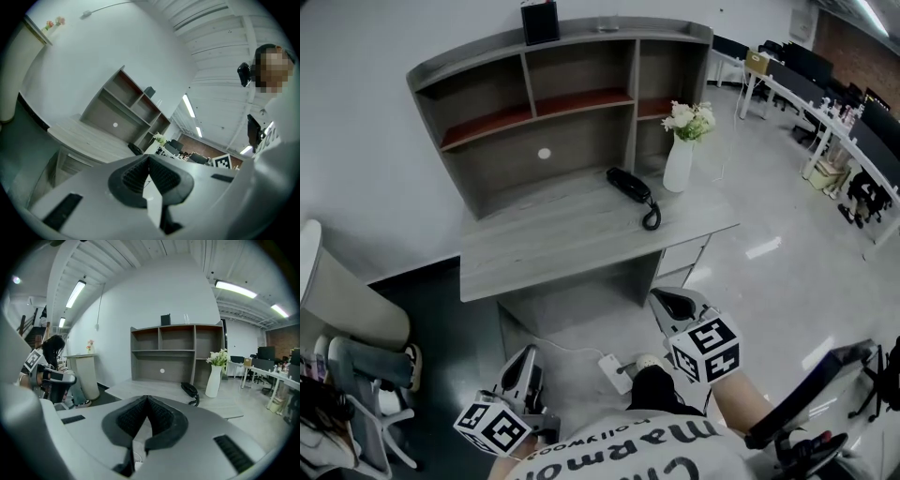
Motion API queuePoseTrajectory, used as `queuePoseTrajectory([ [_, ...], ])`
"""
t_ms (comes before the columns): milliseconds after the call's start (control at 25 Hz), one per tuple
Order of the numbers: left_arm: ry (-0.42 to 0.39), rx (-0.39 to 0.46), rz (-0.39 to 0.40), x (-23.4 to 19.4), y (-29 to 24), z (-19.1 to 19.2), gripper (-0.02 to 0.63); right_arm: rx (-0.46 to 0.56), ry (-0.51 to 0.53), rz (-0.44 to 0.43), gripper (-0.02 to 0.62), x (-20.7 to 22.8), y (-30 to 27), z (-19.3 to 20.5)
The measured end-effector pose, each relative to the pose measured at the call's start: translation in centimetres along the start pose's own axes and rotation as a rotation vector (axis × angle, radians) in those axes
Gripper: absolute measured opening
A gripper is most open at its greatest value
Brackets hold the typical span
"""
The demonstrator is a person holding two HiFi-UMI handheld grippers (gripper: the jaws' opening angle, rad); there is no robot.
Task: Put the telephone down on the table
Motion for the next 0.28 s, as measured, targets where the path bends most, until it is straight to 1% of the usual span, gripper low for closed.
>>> queuePoseTrajectory([
  [280, 0.006, 0.003, 0.007, 0.6, 3.6, 0.4, 0.009, 0.004, 0.009, 0.018, 0.011, -2.5, 2.7, 0.1],
])
Point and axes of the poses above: the fingertips, and each gripper's own axes: y backward along the fingers, x to its right, z out of its underside, the point moved 9 cm from there along y, backward along the fingers, and after that the axes turned 6 degrees about x, right-handed, at the moved point
